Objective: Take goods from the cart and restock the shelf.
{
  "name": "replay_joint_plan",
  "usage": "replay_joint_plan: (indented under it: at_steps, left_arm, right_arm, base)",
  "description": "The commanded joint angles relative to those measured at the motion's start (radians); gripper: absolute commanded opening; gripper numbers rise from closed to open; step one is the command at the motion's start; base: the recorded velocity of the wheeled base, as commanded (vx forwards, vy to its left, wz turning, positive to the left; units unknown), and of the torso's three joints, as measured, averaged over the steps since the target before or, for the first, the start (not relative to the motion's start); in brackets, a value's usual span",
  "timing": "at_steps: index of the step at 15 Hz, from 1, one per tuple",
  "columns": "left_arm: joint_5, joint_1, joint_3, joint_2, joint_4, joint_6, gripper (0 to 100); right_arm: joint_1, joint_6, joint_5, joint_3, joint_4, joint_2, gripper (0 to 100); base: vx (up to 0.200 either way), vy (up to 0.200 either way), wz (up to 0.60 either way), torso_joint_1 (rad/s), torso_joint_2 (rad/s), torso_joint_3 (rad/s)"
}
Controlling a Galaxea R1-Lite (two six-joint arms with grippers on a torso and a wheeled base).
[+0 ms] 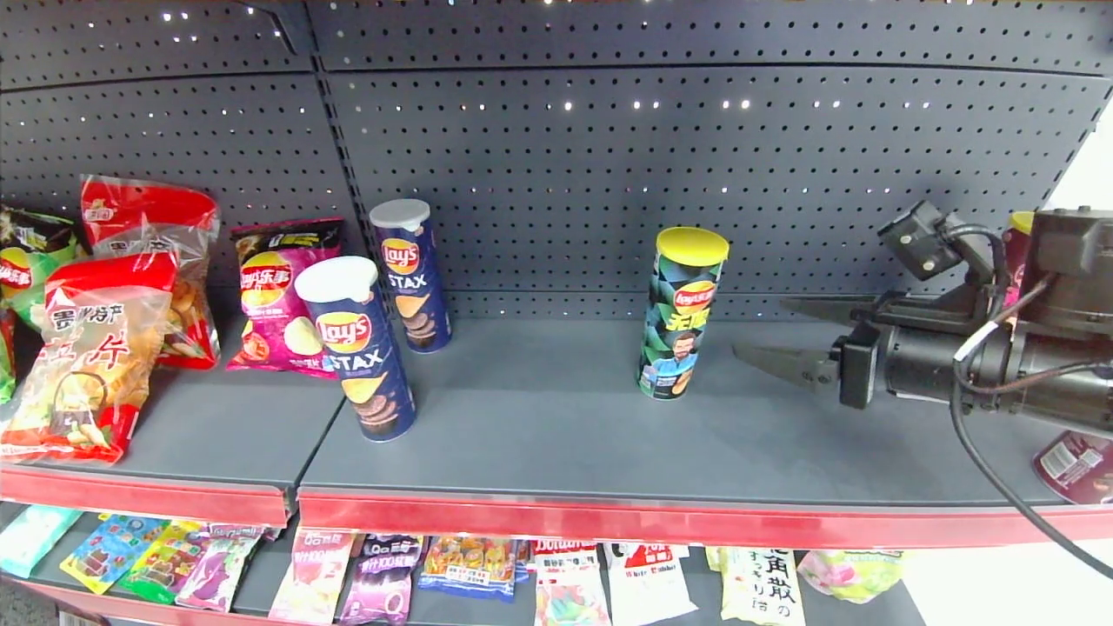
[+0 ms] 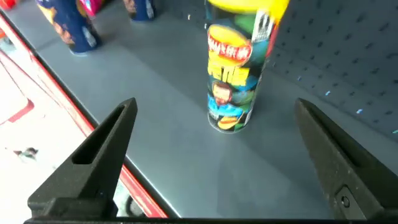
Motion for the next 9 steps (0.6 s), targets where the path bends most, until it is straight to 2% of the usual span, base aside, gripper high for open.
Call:
replay_joint_plan:
  at_steps: [1, 9]
  left_arm:
    - [0.002, 0.000, 0.000, 0.003, 0.000, 0.000, 0]
    - [0.006, 0.001, 0.000, 0.002, 0.000, 0.012, 0]
  right_arm:
    - [-0.011, -0.001, 0.027, -0.001, -0.002, 0.031, 100]
    - [-0.020, -0.002, 0.066, -0.086, 0.000, 0.103, 100]
  base:
    - [0.000, 0.000, 0.00, 0.000, 0.00, 0.000]
    - [0.000, 0.000, 0.00, 0.000, 0.00, 0.000]
